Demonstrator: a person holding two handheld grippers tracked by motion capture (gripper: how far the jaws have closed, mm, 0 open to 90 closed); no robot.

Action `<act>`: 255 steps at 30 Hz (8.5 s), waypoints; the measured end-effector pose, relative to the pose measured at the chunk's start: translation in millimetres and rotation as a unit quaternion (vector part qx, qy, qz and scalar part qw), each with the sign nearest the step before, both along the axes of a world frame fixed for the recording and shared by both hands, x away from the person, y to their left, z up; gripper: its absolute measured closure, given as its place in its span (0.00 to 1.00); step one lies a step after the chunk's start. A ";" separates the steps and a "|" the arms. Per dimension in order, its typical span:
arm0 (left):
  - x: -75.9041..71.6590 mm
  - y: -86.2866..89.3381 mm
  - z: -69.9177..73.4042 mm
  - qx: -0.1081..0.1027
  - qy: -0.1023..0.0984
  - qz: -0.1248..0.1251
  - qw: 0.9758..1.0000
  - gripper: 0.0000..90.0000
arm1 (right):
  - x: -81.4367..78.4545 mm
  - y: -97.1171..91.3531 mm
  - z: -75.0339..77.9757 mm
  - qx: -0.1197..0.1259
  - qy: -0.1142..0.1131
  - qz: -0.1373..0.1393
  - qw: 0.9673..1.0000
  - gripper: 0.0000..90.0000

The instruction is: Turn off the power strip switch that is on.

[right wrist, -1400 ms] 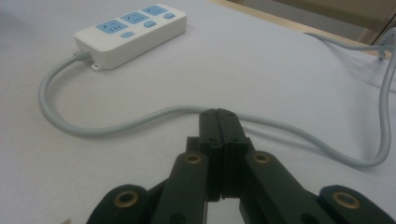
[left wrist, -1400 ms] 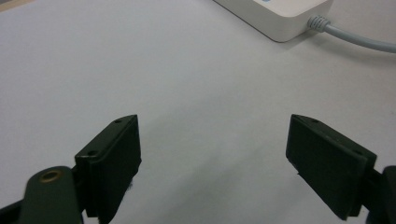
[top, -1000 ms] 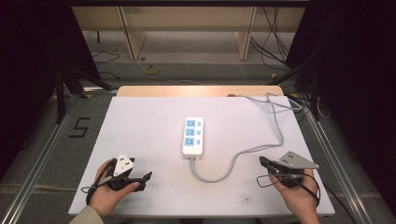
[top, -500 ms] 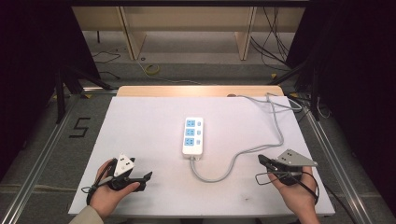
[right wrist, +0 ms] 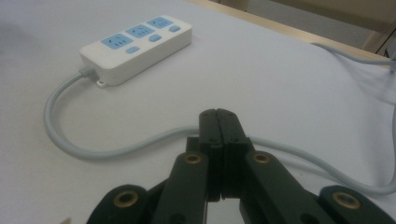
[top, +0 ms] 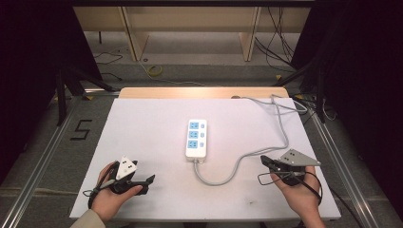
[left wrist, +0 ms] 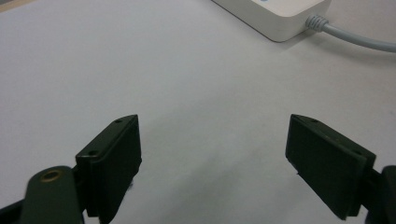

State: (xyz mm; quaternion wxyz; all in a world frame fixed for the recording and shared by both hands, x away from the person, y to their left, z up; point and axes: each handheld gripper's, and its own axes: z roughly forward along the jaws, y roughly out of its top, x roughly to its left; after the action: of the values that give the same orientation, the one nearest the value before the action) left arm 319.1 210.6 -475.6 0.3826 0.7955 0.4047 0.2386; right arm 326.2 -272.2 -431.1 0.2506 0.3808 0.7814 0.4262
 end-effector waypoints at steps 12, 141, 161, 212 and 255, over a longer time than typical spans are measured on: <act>0.1 -0.1 -0.4 0.000 0.001 0.000 1.000 0.20 | 3.7 5.2 3.6 0.002 -0.001 0.002 1.000 1.00; 0.3 -1.3 -0.2 0.011 -0.002 -0.006 1.000 0.21 | 50.3 78.2 28.9 -0.019 0.021 0.071 0.997 1.00; 0.2 -2.1 -0.5 0.010 -0.002 -0.006 1.000 0.21 | 55.8 83.7 28.4 -0.022 0.028 0.074 0.997 1.00; 0.6 -2.4 -0.3 0.013 -0.002 -0.010 1.000 0.21 | 77.0 109.6 30.0 -0.041 0.051 0.092 0.994 1.00; 0.9 -3.5 -0.8 0.012 -0.001 -0.010 1.000 0.21 | 99.1 133.8 20.7 -0.071 0.082 0.101 0.989 0.99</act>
State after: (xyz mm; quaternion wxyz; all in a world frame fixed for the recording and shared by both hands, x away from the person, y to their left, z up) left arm 320.0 207.1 -476.5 0.3753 0.8041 0.3935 0.2402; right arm 425.3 -138.4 -410.3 0.1682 0.3149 0.8618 0.3603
